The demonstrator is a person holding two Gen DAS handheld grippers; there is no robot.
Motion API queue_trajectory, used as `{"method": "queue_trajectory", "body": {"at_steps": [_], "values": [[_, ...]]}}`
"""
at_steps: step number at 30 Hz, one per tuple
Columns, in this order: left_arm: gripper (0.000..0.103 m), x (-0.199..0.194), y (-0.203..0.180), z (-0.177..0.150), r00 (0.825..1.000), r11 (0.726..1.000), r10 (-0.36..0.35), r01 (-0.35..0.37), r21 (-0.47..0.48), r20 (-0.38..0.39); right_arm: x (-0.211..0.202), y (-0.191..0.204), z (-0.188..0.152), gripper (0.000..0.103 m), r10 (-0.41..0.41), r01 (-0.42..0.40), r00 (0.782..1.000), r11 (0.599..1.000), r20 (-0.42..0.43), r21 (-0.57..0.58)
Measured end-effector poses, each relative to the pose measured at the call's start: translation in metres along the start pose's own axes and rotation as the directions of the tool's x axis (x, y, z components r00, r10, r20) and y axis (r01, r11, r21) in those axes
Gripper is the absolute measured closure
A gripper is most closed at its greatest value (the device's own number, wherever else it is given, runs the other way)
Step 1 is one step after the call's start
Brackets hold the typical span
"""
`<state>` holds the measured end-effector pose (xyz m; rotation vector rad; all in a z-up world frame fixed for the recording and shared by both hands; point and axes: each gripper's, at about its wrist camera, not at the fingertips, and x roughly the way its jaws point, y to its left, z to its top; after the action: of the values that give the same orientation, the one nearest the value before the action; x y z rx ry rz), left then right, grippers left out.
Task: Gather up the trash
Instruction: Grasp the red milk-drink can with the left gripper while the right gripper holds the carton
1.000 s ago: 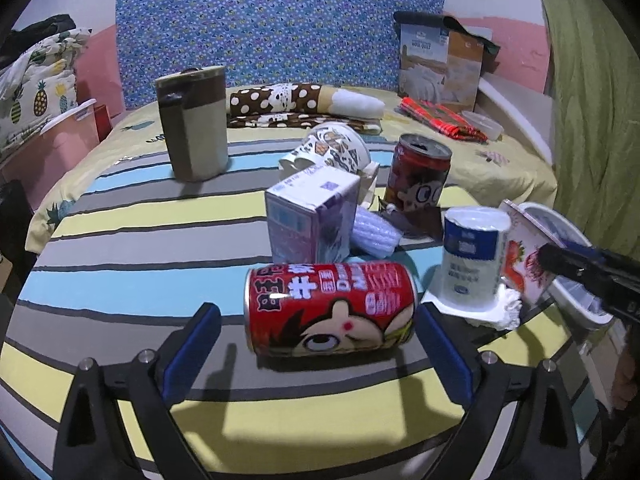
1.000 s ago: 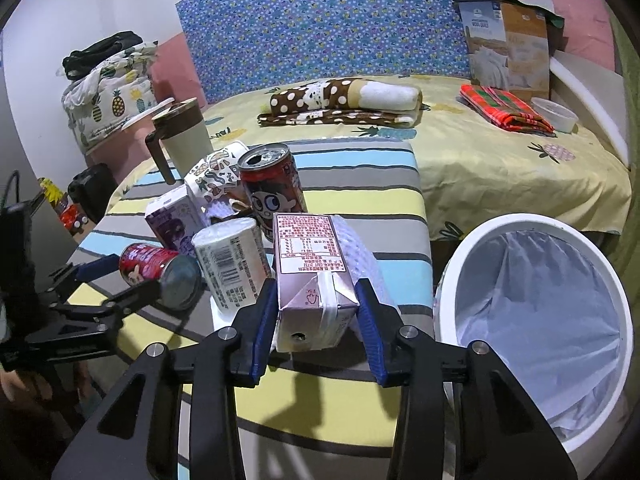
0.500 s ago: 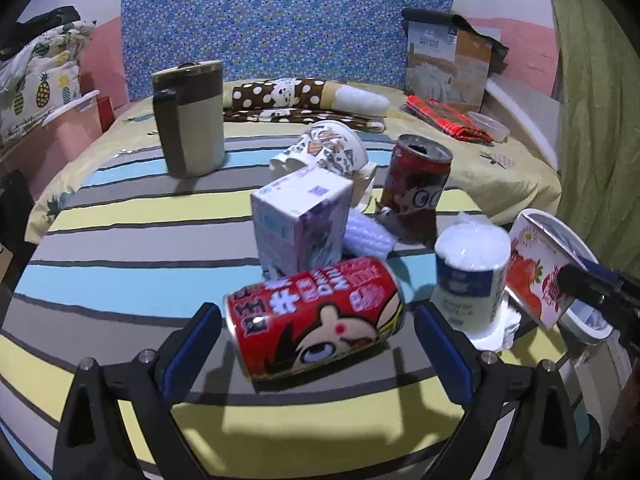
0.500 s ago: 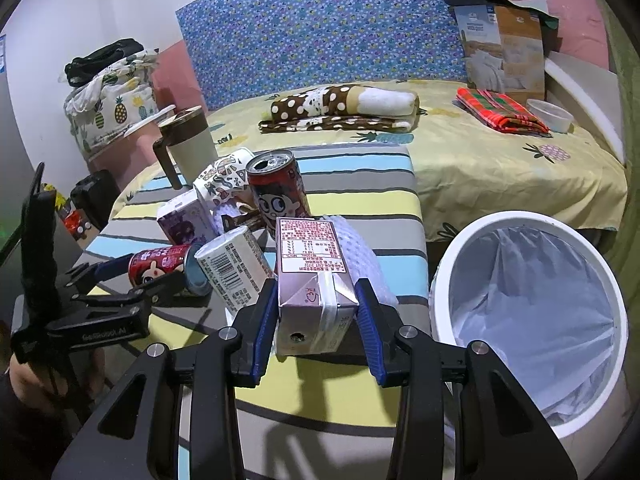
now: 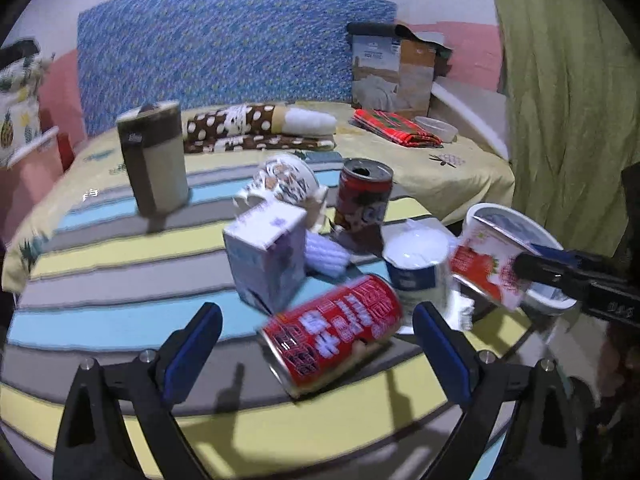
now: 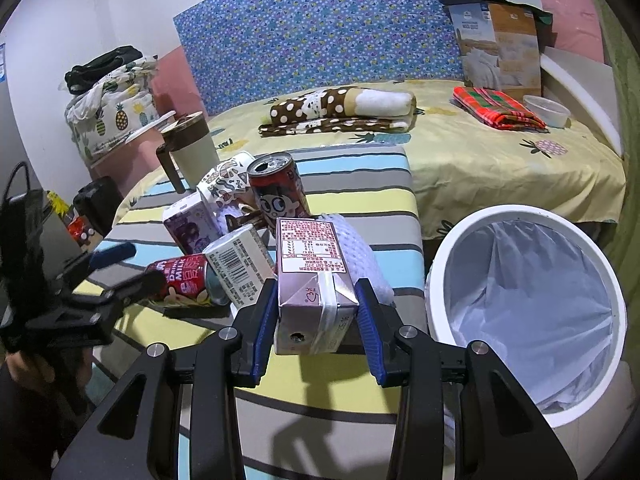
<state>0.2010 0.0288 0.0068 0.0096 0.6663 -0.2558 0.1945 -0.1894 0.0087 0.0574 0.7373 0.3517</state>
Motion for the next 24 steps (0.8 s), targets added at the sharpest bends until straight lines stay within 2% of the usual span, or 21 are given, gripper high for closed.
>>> {"method": "queue_trajectory", "body": {"at_steps": [3, 5, 7, 12, 15, 17, 20, 24], "values": [[0.006, 0.014, 0.006, 0.006, 0.999, 0.998, -0.034, 0.035, 0.06, -0.017, -0.002, 0.0, -0.001, 0.062, -0.002, 0.002, 1.0, 1.0, 0.004, 0.001], [0.006, 0.023, 0.009, 0.005, 0.996, 0.993, -0.084, 0.087, 0.075, -0.038, -0.002, 0.001, -0.001, 0.062, -0.003, 0.003, 1.0, 1.0, 0.003, 0.0], [0.006, 0.031, 0.008, 0.004, 0.992, 0.989, -0.105, 0.111, 0.093, -0.066, -0.002, 0.002, -0.001, 0.062, -0.004, 0.004, 1.0, 1.0, 0.002, 0.0], [0.007, 0.028, -0.004, -0.005, 0.985, 0.98, -0.146, 0.157, 0.118, -0.096, -0.002, 0.002, -0.002, 0.062, -0.008, 0.008, 1.0, 1.0, -0.002, 0.004], [0.019, 0.019, -0.006, -0.008, 0.987, 0.984, -0.141, 0.149, 0.102, -0.081, -0.002, 0.002, -0.003, 0.062, -0.005, 0.005, 1.0, 1.0, -0.004, 0.005], [0.033, 0.018, -0.005, -0.009, 0.989, 0.989, -0.124, 0.13, 0.077, -0.081, -0.004, 0.002, -0.004, 0.062, -0.008, 0.008, 1.0, 1.0, -0.001, 0.004], [0.038, 0.017, -0.002, -0.012, 0.989, 0.992, -0.117, 0.121, 0.043, -0.088, -0.006, 0.003, -0.004, 0.062, -0.005, 0.005, 1.0, 1.0, 0.001, 0.007], [0.043, 0.009, -0.008, -0.018, 0.993, 0.995, -0.081, 0.084, 0.043, -0.081, -0.012, 0.005, -0.004, 0.062, -0.007, 0.007, 1.0, 1.0, 0.013, 0.004]]}}
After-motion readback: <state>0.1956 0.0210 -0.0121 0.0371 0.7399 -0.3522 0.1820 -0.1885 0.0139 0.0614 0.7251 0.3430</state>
